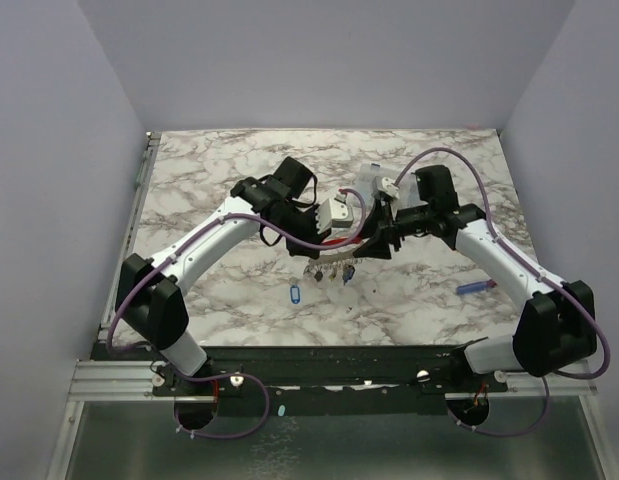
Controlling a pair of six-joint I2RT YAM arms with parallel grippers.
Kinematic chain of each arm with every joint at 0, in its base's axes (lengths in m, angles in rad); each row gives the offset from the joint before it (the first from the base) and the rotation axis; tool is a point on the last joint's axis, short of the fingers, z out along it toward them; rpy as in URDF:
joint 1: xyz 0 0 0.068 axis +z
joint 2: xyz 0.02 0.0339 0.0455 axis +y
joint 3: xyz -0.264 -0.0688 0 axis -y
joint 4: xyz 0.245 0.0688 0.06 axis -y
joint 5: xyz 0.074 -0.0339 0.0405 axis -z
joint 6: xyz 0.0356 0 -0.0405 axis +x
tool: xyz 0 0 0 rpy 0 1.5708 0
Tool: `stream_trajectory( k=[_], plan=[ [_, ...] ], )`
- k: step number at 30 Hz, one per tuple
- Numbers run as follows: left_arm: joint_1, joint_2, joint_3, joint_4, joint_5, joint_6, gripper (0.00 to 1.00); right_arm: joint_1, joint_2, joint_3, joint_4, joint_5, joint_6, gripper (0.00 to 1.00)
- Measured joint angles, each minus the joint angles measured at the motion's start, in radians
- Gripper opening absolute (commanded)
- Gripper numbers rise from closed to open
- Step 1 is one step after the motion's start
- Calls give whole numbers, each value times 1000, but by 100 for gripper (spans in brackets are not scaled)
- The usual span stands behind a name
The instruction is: Remove the keys from the keyring
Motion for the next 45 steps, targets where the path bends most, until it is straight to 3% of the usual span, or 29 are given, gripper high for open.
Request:
stream_trajectory(
  k=[4, 9, 10, 13, 16, 18, 20, 28, 36, 42, 45],
  plan=[
    [0, 22, 15, -26, 40, 11, 0, 29, 12, 0, -5, 1, -22, 35],
    [0, 33, 24, -50, 82, 14, 0, 41, 14, -1, -6, 5, -31, 3],
    [0, 36, 28, -52, 86, 14, 0, 40, 14, -2, -5, 6, -29, 1],
    [0, 45, 34, -61, 100, 10, 8, 37, 11, -14, 11, 6, -10, 1],
    [8, 55, 34, -63, 111, -3, 25, 37, 5, -35, 55, 14, 48, 1],
    [23, 58, 34, -57, 128, -23, 43, 37, -2, -53, 94, 21, 105, 1],
    [51, 58, 34, -33, 155, -51, 52, 37, -8, -71, 142, 33, 179, 1],
    [228, 20, -59, 142, 279, -203, 73, 13, -10, -151, 423, 61, 526, 1],
    [330, -77, -260, 386, 372, -377, 77, -35, -16, -232, 766, 47, 884, 1],
    [326, -102, -315, 483, 450, -433, 76, -42, -19, -258, 941, 18, 1031, 1],
    [316, -102, -316, 507, 476, -450, 71, -42, -19, -270, 1007, 10, 1080, 1]
  ],
)
